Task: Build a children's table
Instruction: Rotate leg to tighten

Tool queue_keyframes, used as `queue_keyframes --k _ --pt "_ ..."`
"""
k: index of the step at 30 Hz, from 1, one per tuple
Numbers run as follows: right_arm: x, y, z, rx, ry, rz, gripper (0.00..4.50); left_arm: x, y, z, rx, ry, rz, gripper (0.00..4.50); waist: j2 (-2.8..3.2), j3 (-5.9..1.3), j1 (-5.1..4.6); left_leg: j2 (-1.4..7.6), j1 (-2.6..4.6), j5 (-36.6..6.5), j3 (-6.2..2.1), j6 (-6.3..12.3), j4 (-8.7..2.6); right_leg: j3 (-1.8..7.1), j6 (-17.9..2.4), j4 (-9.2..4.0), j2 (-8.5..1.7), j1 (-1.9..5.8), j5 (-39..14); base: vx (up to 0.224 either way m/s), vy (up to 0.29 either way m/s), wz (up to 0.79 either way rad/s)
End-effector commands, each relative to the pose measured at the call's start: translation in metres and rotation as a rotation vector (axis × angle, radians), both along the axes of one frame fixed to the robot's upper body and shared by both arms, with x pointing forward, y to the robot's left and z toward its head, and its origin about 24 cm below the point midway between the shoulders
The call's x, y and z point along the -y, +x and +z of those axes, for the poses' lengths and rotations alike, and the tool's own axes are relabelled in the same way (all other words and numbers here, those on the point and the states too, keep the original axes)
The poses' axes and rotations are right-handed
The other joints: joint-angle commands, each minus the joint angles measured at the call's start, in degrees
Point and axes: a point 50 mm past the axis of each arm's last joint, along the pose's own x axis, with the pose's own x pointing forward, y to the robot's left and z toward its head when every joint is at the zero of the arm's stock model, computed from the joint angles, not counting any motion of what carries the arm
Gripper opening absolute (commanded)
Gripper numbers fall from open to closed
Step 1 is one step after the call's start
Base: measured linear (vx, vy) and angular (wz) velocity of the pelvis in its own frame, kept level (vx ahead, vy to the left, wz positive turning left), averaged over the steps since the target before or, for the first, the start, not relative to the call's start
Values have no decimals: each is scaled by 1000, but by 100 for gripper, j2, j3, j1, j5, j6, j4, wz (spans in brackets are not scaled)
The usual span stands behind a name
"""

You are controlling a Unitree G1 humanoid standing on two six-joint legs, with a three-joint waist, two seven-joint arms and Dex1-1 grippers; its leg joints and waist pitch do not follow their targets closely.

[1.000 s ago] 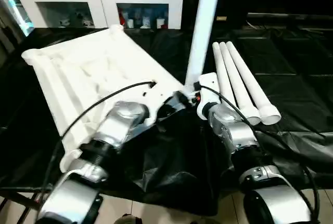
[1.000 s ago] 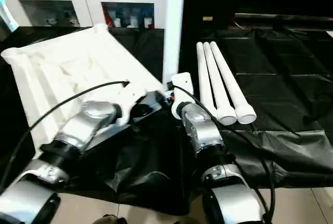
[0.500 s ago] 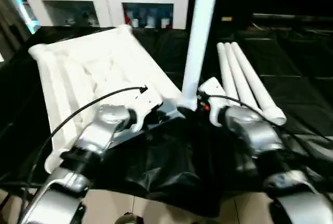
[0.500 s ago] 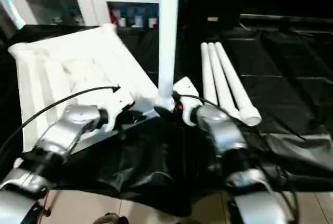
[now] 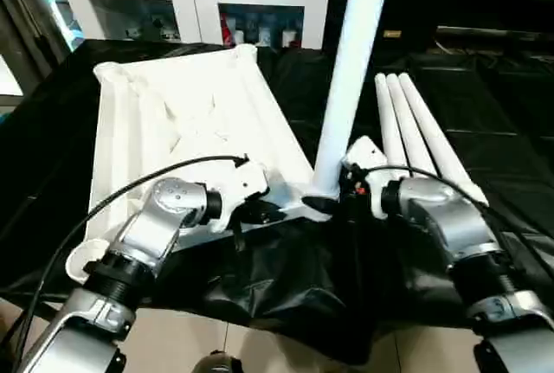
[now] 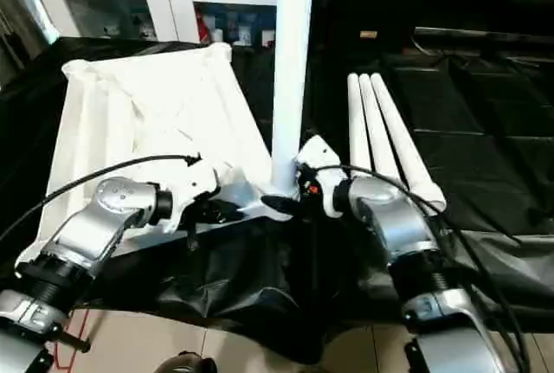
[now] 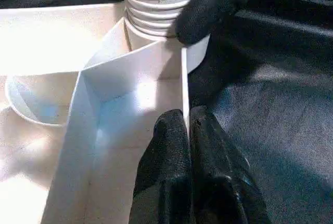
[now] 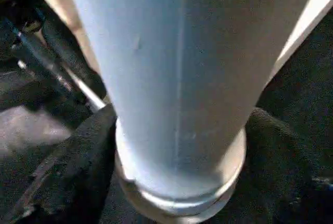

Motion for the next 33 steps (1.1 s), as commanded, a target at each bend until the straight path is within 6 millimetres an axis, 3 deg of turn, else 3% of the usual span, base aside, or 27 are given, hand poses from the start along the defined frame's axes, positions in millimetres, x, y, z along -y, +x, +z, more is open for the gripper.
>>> queue_keyframes --k 1,7,13,14,16,22,23,24,28,33 --pt "-4 -1 4 6 18 19 339 11 -1 16 74 -39 -76 0 -29 -451 -35 347 184 -840 -159 255 -377 266 -1425 -427 -487 261 -406 0 0 0" --pt "-12 -3 -6 -17 51 -33 289 13 4 15 78 -57 3 0 -45 -453 -45 344 179 -810 -156 222 -378 276 -1382 -426 -488 258 -432 0 0 0" --pt "-24 7 -21 -29 88 -285 274 24 20 20 94 -94 145 0 -47 -439 -113 321 194 -966 -165 56 -400 278 -1345 -470 -491 239 -795 0 0 0" --pt "-38 12 -26 -45 120 -397 273 32 31 23 91 -111 251 0 -22 -443 -143 316 195 -946 -159 10 -397 289 -1345 -464 -492 232 -753 0 0 0" --pt "-47 15 -27 -53 136 -463 273 38 38 24 84 -120 319 0 -28 -447 -184 302 191 -957 -167 -12 -401 278 -1359 -477 -487 247 -728 0 0 0" --pt "-80 20 -28 -32 98 -523 272 52 48 26 129 -90 403 0 -29 -469 -209 287 171 -759 -160 120 -380 269 -1413 -456 -485 266 -318 0 0 0" --pt "-84 20 -27 -29 109 -512 328 53 49 26 132 -86 399 0 -28 -459 -195 293 178 -806 -159 147 -380 272 -1406 -471 -498 274 -376 0 0 0" --pt "-86 19 -26 -34 126 -500 342 54 48 26 135 -86 390 0 -30 -460 -197 293 169 -820 -162 168 -378 275 -1403 -476 -507 285 -393 0 0 0" --pt "-86 22 -20 -25 157 -471 372 54 44 25 131 -97 337 0 -33 -459 -195 309 173 -818 -165 227 -389 269 -1385 -462 -493 284 -374 0 0 0" --pt "-68 24 -14 35 111 -395 422 49 37 22 133 -102 246 0 -29 -464 -221 309 154 -774 -167 285 -380 265 -1426 -449 -496 302 -230 0 0 0"
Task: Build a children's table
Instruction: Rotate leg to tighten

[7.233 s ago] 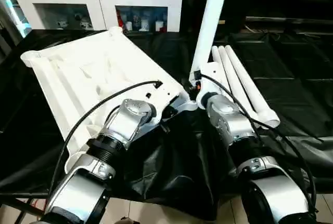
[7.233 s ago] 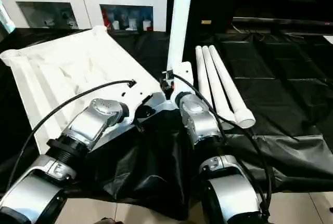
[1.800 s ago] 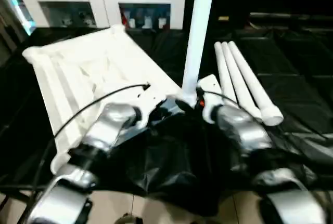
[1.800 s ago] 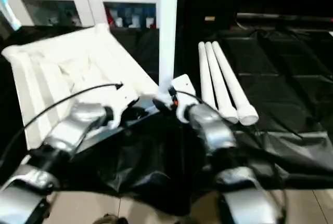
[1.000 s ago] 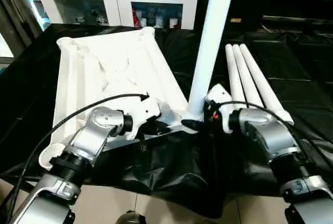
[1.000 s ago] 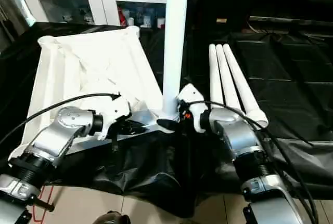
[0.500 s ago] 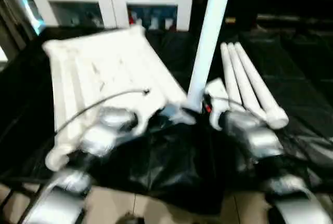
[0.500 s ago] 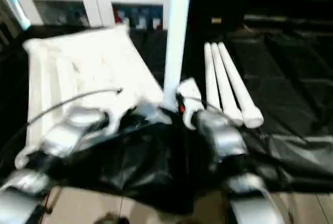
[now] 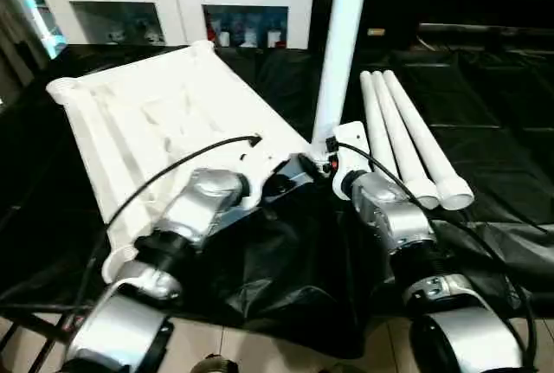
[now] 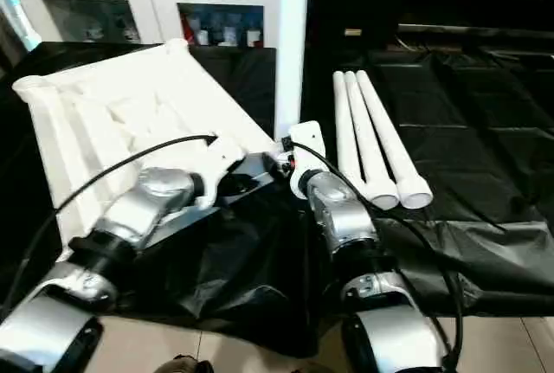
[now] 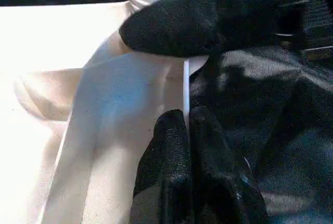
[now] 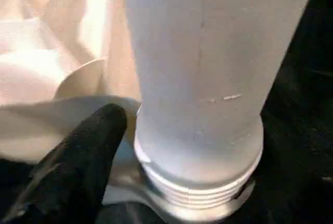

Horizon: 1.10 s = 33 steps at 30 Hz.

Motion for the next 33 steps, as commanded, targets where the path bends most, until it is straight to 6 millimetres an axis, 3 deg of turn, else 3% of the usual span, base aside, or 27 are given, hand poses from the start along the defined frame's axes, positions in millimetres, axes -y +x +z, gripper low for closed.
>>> queue_keyframes --k 1,4,12,16,21,23,33 --pt "-18 -9 -1 -8 -6 185 422 13 0 23 112 -56 -88 0 -30 -466 15 314 148 -770 -169 321 -363 258 -1448 -435 -497 313 -198 0 0 0" --pt "-1 -11 3 3 -63 252 441 7 -4 21 113 -55 -139 0 -34 -465 23 316 142 -701 -164 421 -356 258 -1460 -432 -491 312 -114 0 0 0" --pt "46 -15 18 29 -123 379 447 -9 -27 19 96 -36 -383 0 -28 -452 100 354 187 -816 -142 386 -360 263 -1480 -437 -479 264 -348 0 0 0" --pt "52 -20 23 32 -122 450 447 -15 -32 17 80 -17 -415 0 -18 -459 121 356 179 -772 -146 377 -362 260 -1467 -415 -476 271 -211 0 0 0" --pt "54 -28 25 22 -120 539 447 -22 -36 16 65 -3 -444 0 -50 -461 150 350 170 -748 -143 399 -354 261 -1453 -419 -486 280 -271 0 0 0" --pt "52 -31 25 13 -95 574 431 -28 -39 14 54 7 -462 0 -74 -460 164 353 163 -713 -142 431 -356 259 -1427 -419 -485 279 -300 0 0 0" --pt "47 -34 17 -17 -89 589 350 -34 -39 14 45 26 -452 0 -73 -460 184 348 171 -713 -142 361 -360 258 -1389 -421 -485 257 -463 0 0 0"
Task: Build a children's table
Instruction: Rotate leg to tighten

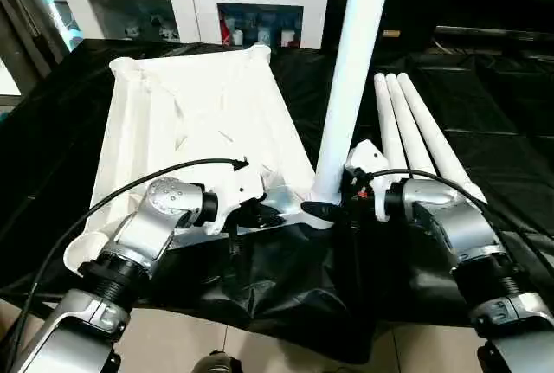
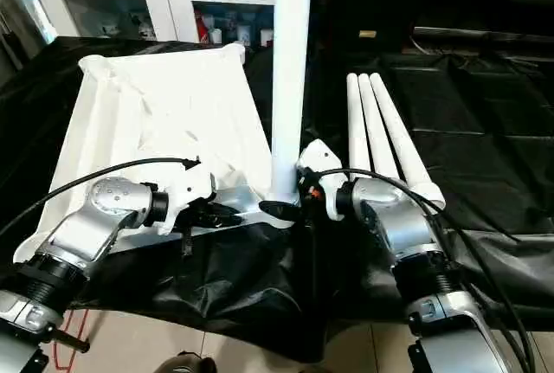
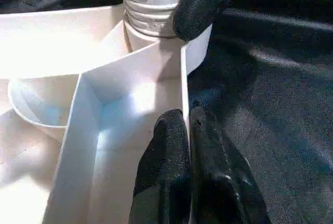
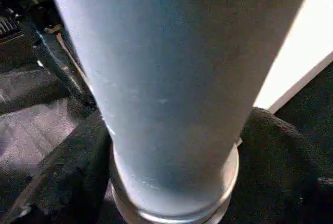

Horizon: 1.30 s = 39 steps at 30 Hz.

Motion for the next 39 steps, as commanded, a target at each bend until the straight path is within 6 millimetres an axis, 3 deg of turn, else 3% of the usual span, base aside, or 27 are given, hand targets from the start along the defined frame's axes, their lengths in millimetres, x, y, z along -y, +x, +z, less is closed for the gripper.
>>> queue_keyframes --k 1,7,8,12,17,18,19,21,24,25,28,31,35,39 --pt "4 2 1 6 -7 -25 350 5 -2 11 43 -22 -56 0 -71 -465 -26 346 178 -686 -145 365 -350 263 -1396 -394 -481 254 -415 0 0 0" --pt "-4 7 -6 4 50 -158 298 9 10 13 58 -56 70 0 -60 -458 -48 341 187 -721 -138 313 -352 274 -1420 -409 -490 239 -463 0 0 0" --pt "-11 12 -11 -12 89 -258 288 13 19 15 72 -59 149 0 -66 -462 -61 331 187 -747 -143 262 -358 272 -1405 -415 -488 248 -530 0 0 0" --pt "-20 16 -18 -25 93 -343 276 19 29 18 89 -58 229 0 -64 -470 -138 314 180 -726 -155 206 -359 267 -1425 -416 -489 269 -464 0 0 0" --pt "-58 27 -27 -37 80 -543 275 42 52 27 116 -89 442 0 -51 -467 -181 291 188 -744 -151 140 -356 267 -1473 -437 -488 258 -513 0 0 0" --pt "-64 29 -26 -21 77 -573 275 46 54 28 127 -89 455 0 -2 -478 -168 297 181 -728 -163 146 -353 266 -1464 -431 -500 274 -455 0 0 0" --pt "-70 30 -25 -20 93 -580 275 49 54 28 141 -84 450 0 -24 -492 -177 296 172 -649 -159 180 -349 266 -1464 -416 -491 286 -241 0 0 0" --pt "-77 31 -23 -26 119 -580 330 52 54 28 153 -78 443 0 -35 -507 -182 293 157 -526 -156 303 -336 260 -1501 -387 -496 305 54 0 0 0" --pt "-84 31 -20 -34 149 -549 351 58 50 27 157 -90 396 0 -38 -496 -180 303 153 -499 -157 454 -340 248 -1530 -389 -499 314 141 0 0 0" --pt "-84 31 -20 -34 149 -549 381 58 50 27 157 -90 396 0 -35 -496 -182 307 157 -514 -160 452 -341 246 -1535 -388 -499 314 111 0 0 0" --pt "-81 32 -18 -9 130 -528 393 59 45 26 150 -107 348 0 -40 -487 -192 311 161 -642 -159 414 -347 247 -1539 -406 -504 313 -84 0 0 0" --pt "-74 34 -17 16 103 -513 415 57 42 24 136 -113 326 0 -40 -495 -211 313 155 -565 -161 427 -341 248 -1561 -382 -500 320 41 0 0 0" --pt "-41 29 -13 56 43 -347 415 43 31 20 113 -127 224 0 -63 -499 -212 317 139 -471 -152 603 -318 244 -1596 -364 -503 338 244 0 0 0" --pt "-21 25 -9 65 6 -257 415 36 24 19 107 -125 153 0 -65 -478 -181 325 159 -646 -141 577 -322 249 -1552 -396 -491 308 -91 0 0 0"
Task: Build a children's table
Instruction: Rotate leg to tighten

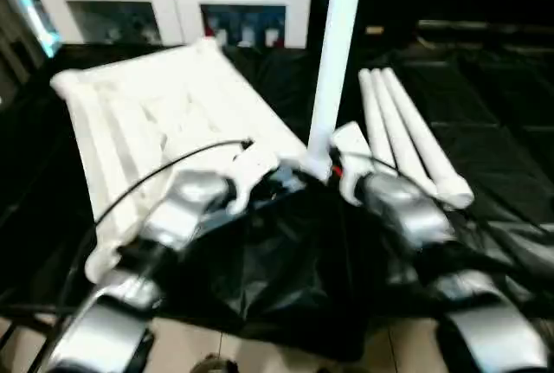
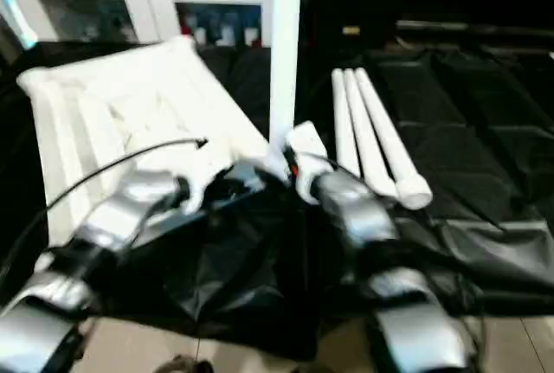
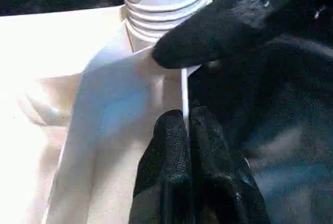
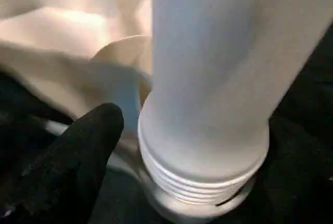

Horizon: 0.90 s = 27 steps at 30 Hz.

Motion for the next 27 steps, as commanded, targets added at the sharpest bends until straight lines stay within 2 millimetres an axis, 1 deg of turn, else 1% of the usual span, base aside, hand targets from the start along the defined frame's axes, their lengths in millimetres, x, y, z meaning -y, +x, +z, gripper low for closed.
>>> queue_keyframes --k 1,2,3,4,5,6,8,9,11,12,13,15,16,18,20,23,24,26,27 --pt "9 -5 7 0 -21 115 415 9 -7 20 86 -79 -161 0 -57 -467 39 342 173 -751 -151 507 -324 245 -1529 -397 -486 303 -255 0 0 0" --pt "11 -6 7 0 -23 120 415 9 -8 20 84 -78 -167 0 -56 -461 53 348 175 -800 -149 486 -323 250 -1514 -402 -488 300 -319 0 0 0" --pt "20 -9 11 -3 -38 171 415 3 -12 18 70 -62 -206 0 -43 -461 86 359 189 -828 -144 428 -329 257 -1495 -402 -485 281 -417 0 0 0" --pt "20 -9 11 -3 -38 171 415 3 -12 18 70 -62 -206 0 -43 -463 105 359 192 -836 -146 413 -327 253 -1484 -401 -484 281 -427 0 0 0" --pt "23 -10 12 -7 -42 191 415 1 -14 17 64 -57 -216 0 -39 -450 106 361 192 -873 -138 396 -339 257 -1479 -403 -471 262 -447 0 0 0" --pt "25 -12 13 -10 -47 213 415 -1 -15 16 59 -51 -223 0 -50 -455 118 355 187 -882 -144 369 -340 255 -1474 -396 -479 272 -470 0 0 0" --pt "30 -15 15 -19 -51 256 415 -6 -17 15 56 -38 -240 0 -46 -455 135 353 191 -914 -149 350 -341 253 -1453 -406 -485 269 -542 0 0 0" --pt "33 -16 15 -24 -54 266 415 -8 -18 15 54 -26 -246 0 -58 -454 153 358 190 -917 -146 348 -339 260 -1431 -411 -491 275 -556 0 0 0" --pt "35 -17 17 -31 -57 284 415 -13 -19 14 51 -11 -253 0 -59 -462 169 350 180 -854 -146 359 -337 260 -1405 -404 -484 269 -528 0 0 0" --pt "35 -17 17 -31 -57 284 401 -13 -19 14 51 -11 -253 0 -58 -462 173 347 183 -850 -141 364 -334 261 -1406 -406 -481 262 -529 0 0 0" --pt "36 -18 18 -35 -51 292 401 -15 -19 14 49 -8 -255 0 -52 -463 184 348 182 -831 -143 359 -333 259 -1416 -402 -485 260 -532 0 0 0" --pt "37 -18 19 -38 -46 296 379 -16 -20 14 48 -8 -256 0 -50 -468 191 353 184 -814 -144 361 -333 255 -1430 -396 -479 258 -495 0 0 0" --pt "37 -18 20 -39 -42 300 379 -18 -20 14 46 -7 -259 0 -58 -470 191 352 181 -793 -145 364 -333 252 -1436 -387 -475 257 -451 0 0 0" --pt "36 -19 21 -43 -32 310 347 -19 -21 14 44 -8 -262 0 -55 -466 197 350 180 -815 -143 358 -335 253 -1432 -392 -481 253 -503 0 0 0" --pt "34 -20 20 -47 -27 315 340 -19 -21 14 42 -7 -263 0 -57 -464 198 350 185 -845 -144 338 -335 253 -1428 -400 -484 250 -550 0 0 0" --pt "29 -22 15 -59 -18 319 309 -19 -21 13 41 -6 -256 0 -62 -463 198 347 180 -847 -145 315 -339 257 -1403 -405 -486 254 -596 0 0 0" --pt "26 -21 12 -59 -4 287 309 -18 -20 13 38 -12 -244 0 -66 -462 197 346 178 -844 -146 315 -340 256 -1397 -404 -485 254 -598 0 0 0" --pt "24 -18 9 -52 9 228 285 -15 -18 14 42 -24 -213 0 -62 -466 188 344 177 -804 -147 308 -341 259 -1395 -400 -489 249 -578 0 0 0" --pt "23 -16 7 -49 14 188 285 -13 -16 14 38 -34 -190 0 -69 -462 172 342 176 -819 -152 271 -351 256 -1393 -404 -492 253 -624 0 0 0"
